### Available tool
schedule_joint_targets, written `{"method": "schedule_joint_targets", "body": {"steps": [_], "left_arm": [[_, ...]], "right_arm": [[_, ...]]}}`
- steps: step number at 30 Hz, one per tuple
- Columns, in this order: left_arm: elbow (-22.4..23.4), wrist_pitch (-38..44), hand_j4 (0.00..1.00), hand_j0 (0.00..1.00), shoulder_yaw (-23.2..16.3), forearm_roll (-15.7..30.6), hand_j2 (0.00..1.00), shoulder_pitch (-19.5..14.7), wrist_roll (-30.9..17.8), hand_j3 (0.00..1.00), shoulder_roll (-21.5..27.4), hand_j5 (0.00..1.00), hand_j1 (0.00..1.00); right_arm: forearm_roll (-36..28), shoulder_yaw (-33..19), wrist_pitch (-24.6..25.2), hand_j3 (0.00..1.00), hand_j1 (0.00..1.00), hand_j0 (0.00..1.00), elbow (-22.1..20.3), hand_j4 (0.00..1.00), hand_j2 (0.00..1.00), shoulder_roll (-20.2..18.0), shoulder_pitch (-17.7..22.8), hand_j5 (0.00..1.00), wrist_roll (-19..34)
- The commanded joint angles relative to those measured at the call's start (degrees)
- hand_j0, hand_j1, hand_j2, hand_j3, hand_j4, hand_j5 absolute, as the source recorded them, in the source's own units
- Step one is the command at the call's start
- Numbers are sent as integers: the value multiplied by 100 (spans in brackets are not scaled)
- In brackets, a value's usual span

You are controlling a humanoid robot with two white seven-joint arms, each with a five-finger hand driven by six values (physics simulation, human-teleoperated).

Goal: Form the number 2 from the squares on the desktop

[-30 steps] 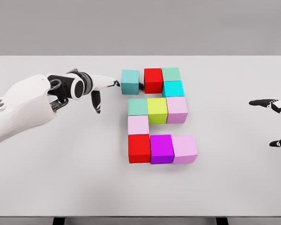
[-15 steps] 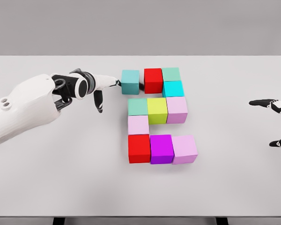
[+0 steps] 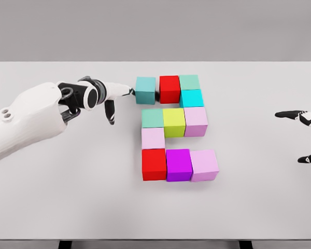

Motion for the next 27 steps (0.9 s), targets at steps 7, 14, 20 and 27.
{"method": "schedule_joint_targets", "body": {"steps": [7, 14, 20, 27], "left_arm": [[-19, -14, 100, 100, 2, -23, 100, 0, 1, 100, 1, 100, 100], [-46, -14, 100, 100, 2, -23, 100, 0, 1, 100, 1, 100, 100], [-54, -14, 100, 100, 2, -23, 100, 0, 1, 100, 1, 100, 100], [-160, -14, 100, 100, 2, -23, 100, 9, 1, 100, 9, 100, 100]], "right_arm": [[-46, 1, 16, 100, 100, 100, -15, 100, 100, -9, 0, 100, -2], [-46, 1, 16, 100, 100, 100, -15, 100, 100, -9, 9, 100, -2], [-46, 1, 16, 100, 100, 100, -15, 100, 100, -9, 9, 100, -2], [-46, 1, 16, 100, 100, 100, -15, 100, 100, -9, 9, 100, -2]]}}
